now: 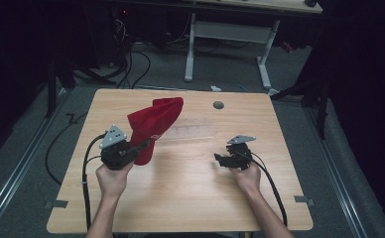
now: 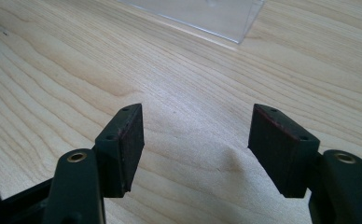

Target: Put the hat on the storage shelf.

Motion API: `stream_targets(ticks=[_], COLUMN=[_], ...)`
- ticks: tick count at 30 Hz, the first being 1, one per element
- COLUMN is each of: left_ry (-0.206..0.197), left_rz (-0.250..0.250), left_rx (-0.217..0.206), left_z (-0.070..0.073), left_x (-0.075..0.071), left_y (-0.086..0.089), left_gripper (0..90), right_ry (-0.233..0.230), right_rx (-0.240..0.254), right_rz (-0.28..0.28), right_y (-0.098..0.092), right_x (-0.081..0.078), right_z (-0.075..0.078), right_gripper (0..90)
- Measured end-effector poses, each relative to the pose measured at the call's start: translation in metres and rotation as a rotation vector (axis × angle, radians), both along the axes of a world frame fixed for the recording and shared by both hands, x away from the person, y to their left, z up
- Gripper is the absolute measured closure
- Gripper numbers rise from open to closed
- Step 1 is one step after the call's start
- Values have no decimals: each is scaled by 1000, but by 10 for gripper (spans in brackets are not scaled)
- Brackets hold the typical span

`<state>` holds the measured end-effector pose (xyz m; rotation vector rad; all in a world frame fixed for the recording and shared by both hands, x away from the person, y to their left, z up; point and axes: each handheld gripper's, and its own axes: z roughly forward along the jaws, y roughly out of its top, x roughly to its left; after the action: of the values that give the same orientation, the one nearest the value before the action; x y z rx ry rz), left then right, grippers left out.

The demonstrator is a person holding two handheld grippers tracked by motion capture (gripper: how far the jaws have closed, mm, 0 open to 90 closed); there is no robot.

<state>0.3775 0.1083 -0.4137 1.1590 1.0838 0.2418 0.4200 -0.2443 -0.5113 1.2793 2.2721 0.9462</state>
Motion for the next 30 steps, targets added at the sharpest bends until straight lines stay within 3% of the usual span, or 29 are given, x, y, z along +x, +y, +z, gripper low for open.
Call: stream_targets(ticks=[14,18,21,30], left_ry=[23,29,26,24], left_rz=[28,39,52,87], left_rx=[-32,-42,-47,-74], left_z=[4,4,6,11], left_x=[20,26,30,46], left_y=[12,14,16,21], left_gripper=[848,848,847,847], right_ry=[35,16,-32,-27], right_rx=[-49,-42,-14,-12], right_rz=[25,14,10,-9], right_y=[7,9,9,10], right_x=[3,3,0,-2], right_z=[-13,-16,-21,-21], right_gripper=[319,309,303,303])
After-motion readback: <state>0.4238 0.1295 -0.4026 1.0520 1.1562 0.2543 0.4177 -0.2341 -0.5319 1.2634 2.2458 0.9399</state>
